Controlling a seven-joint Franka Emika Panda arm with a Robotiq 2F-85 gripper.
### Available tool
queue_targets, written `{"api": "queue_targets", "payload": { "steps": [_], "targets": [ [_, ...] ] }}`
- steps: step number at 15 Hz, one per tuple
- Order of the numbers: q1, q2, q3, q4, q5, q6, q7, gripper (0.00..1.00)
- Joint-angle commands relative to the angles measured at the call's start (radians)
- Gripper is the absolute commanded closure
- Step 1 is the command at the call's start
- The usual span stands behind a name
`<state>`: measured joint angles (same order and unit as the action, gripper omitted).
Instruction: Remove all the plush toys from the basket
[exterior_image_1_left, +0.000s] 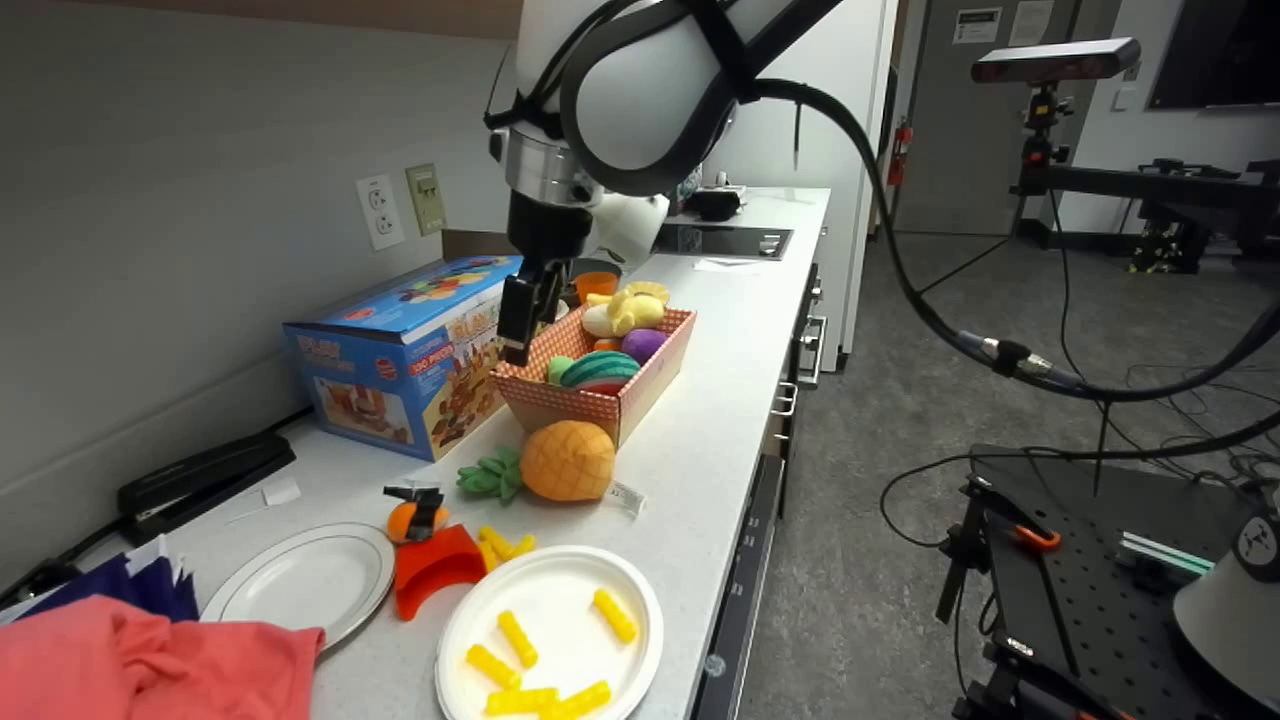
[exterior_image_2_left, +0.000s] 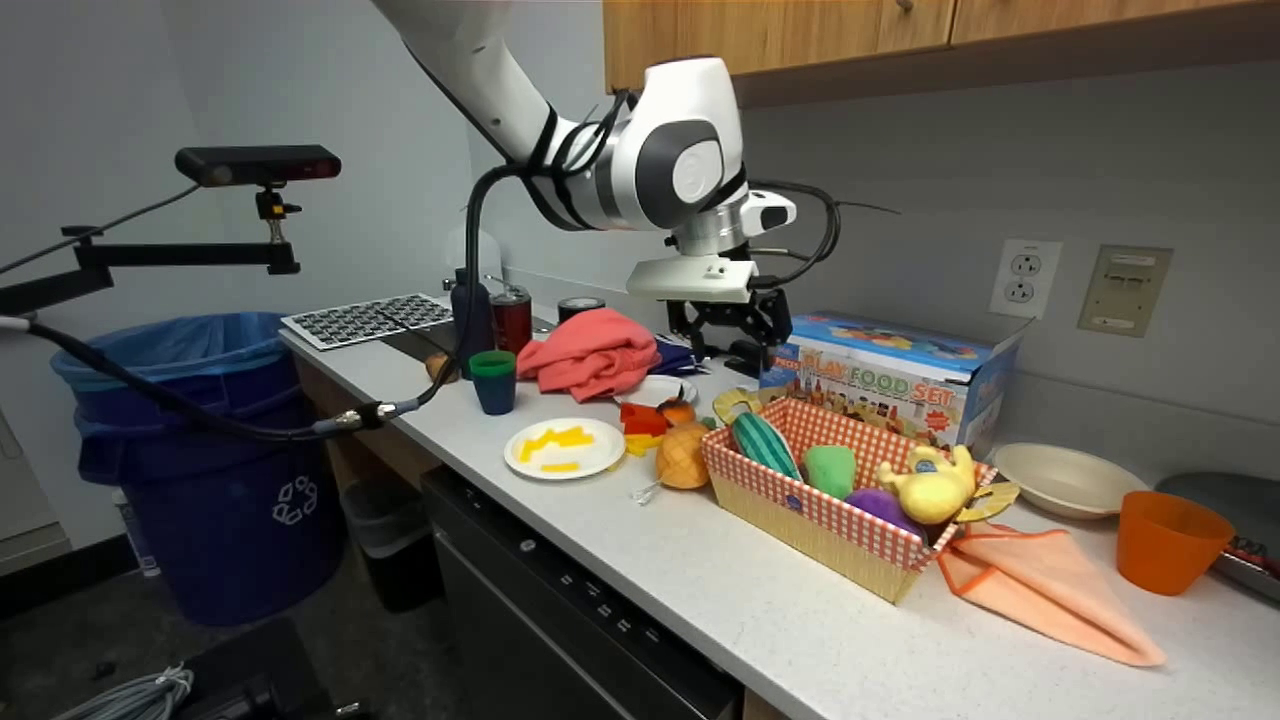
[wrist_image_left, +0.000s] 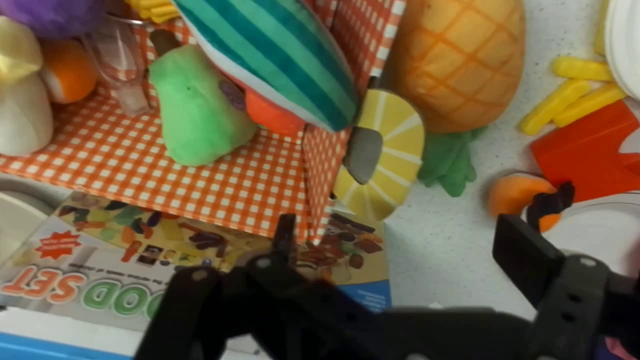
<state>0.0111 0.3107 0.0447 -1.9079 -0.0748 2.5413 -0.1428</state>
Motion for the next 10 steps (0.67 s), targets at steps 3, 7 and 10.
{"api": "queue_targets", "payload": {
  "steps": [3, 7, 10],
  "targets": [
    [-0.025, 0.044, -0.077, 0.024, -0.053, -0.076, 0.026, 0.0],
    [-0.031, 0.092, -0.113, 0.024, -0.091, -0.139, 0.033, 0.0],
    [-0.028, 0.12, -0.115, 0.032, -0.099, -0.176, 0.028, 0.0]
  ]
}}
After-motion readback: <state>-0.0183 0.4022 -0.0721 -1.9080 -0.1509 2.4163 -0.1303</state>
